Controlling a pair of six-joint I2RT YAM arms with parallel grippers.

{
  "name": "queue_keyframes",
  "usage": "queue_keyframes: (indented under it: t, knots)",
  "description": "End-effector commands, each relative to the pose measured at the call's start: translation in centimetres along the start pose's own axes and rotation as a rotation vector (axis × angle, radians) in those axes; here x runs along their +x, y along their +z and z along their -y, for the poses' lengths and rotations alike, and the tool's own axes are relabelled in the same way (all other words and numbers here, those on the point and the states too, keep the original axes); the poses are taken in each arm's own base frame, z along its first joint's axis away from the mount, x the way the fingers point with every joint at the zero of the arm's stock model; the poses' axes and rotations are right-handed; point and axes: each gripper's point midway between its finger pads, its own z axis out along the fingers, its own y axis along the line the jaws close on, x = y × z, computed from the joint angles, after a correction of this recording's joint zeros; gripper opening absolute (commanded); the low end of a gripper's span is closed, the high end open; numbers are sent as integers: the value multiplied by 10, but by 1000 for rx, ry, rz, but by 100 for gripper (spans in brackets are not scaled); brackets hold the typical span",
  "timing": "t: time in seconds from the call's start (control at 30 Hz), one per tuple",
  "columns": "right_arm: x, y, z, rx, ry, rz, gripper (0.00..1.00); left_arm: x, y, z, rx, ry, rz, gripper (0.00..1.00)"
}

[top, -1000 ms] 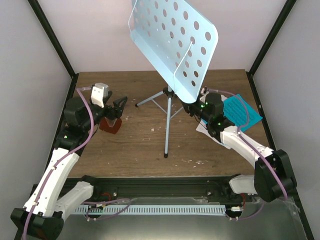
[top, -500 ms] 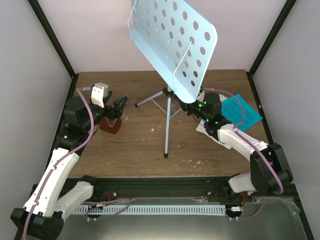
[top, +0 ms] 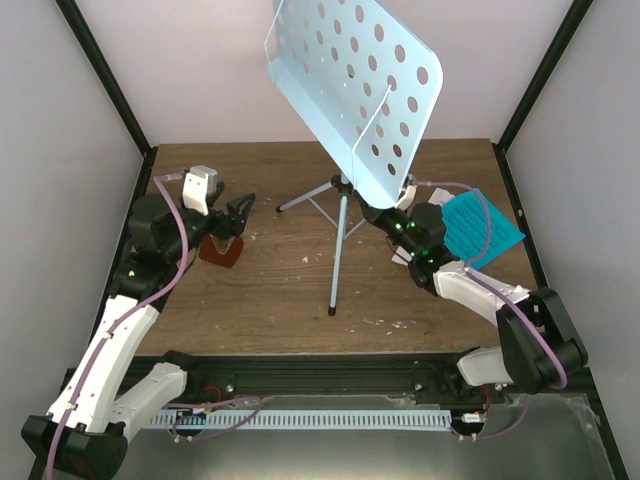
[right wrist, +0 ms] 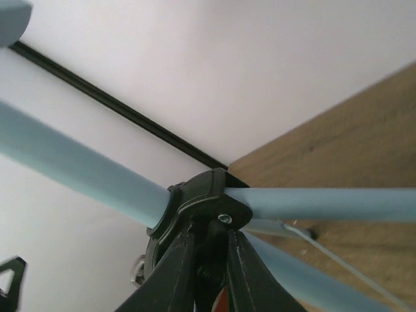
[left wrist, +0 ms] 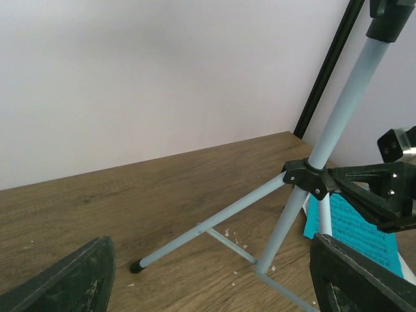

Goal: Pack up the instrument practice props

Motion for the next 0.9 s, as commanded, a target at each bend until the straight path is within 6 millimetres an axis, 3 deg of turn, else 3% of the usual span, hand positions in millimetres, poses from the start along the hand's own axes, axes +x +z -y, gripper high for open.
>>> queue_keyframes:
  t: [0.0, 0.37, 0.87]
  knots:
    - [3, -5, 34, 74, -322, 58, 1, 3, 2, 4, 22, -2, -1, 83]
    - [22, 20, 39, 1, -687, -37, 1, 2, 2, 4, 26, -2, 0, 83]
    - [18, 6, 39, 49, -1220, 76, 1, 6, 5, 4, 28, -5, -14, 83]
